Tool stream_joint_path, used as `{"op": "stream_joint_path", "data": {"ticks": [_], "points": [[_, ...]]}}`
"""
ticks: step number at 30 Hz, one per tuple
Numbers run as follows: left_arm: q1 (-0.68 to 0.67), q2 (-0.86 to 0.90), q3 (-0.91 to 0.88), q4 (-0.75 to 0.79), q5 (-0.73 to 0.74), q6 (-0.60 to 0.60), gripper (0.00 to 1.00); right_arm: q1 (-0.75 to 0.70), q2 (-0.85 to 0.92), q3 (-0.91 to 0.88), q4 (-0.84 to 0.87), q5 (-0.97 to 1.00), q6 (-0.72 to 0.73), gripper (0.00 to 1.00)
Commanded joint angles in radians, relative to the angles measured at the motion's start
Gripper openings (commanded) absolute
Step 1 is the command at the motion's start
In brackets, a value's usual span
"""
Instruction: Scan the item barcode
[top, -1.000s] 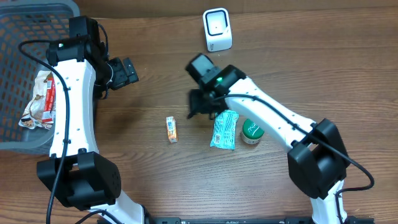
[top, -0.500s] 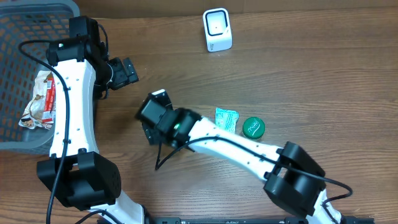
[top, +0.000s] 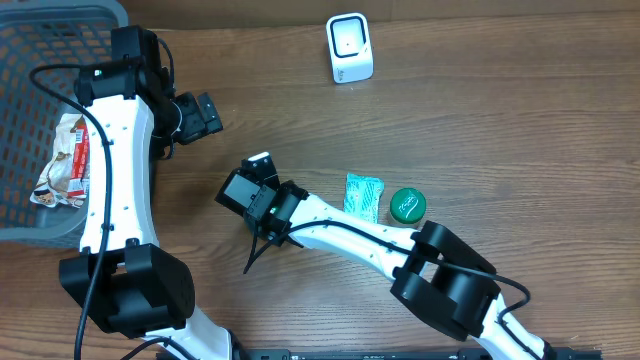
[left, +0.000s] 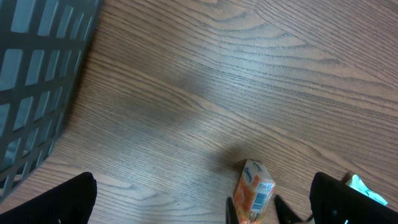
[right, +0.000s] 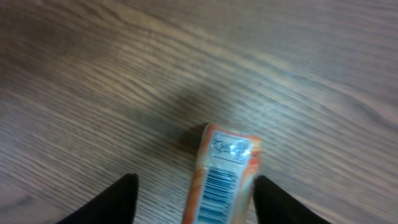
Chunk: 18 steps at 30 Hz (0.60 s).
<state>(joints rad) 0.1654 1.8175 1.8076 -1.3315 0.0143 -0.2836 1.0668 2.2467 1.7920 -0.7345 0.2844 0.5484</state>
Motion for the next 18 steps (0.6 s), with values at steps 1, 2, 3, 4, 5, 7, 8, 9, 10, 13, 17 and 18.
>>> {"op": "stream_joint_path", "data": {"ticks": [1,2,3,4,5,7,8,9,10,13,17,18], "points": [[0.003,-0.033,0.019,0.001,-0.003,0.018,1.0,-0.003,0.027,-0.005,0.012,-0.051,0.009,0.44],[0.003,-0.033,0.019,0.001,-0.003,0.018,1.0,-0.003,0.034,-0.005,0.012,-0.05,0.008,0.41],[0.003,-0.033,0.019,0.001,-0.003,0.018,1.0,-0.003,0.035,-0.005,0.008,-0.05,0.008,0.41],[0.003,-0.033,0.019,0.001,-0.003,0.018,1.0,-0.003,0.037,-0.005,0.0,-0.05,0.008,0.38],[0.003,-0.033,0.019,0.001,-0.003,0.018,1.0,-0.007,0.037,-0.005,-0.01,-0.05,0.008,0.33],[0.003,-0.033,0.019,0.001,-0.003,0.018,0.99,-0.019,0.037,-0.005,-0.032,-0.05,0.008,0.23],[0.003,-0.033,0.019,0.001,-0.003,0.018,1.0,-0.028,0.037,-0.005,-0.041,-0.05,0.008,0.19],[0.003,-0.033,0.019,0.001,-0.003,0.018,1.0,-0.036,0.037,-0.005,-0.051,-0.05,0.008,0.15],[0.003,-0.033,0.019,0.001,-0.003,0.018,1.0,-0.045,0.036,-0.005,-0.063,-0.05,0.008,0.13],[0.003,-0.033,0.019,0.001,-0.003,0.018,0.99,-0.079,0.024,-0.001,-0.114,-0.05,0.009,0.11],[0.003,-0.033,0.019,0.001,-0.003,0.018,1.0,-0.128,-0.007,0.01,-0.193,-0.041,0.045,0.11],[0.003,-0.033,0.019,0.001,-0.003,0.018,1.0,-0.14,-0.015,0.01,-0.213,-0.035,0.063,0.11]]}}
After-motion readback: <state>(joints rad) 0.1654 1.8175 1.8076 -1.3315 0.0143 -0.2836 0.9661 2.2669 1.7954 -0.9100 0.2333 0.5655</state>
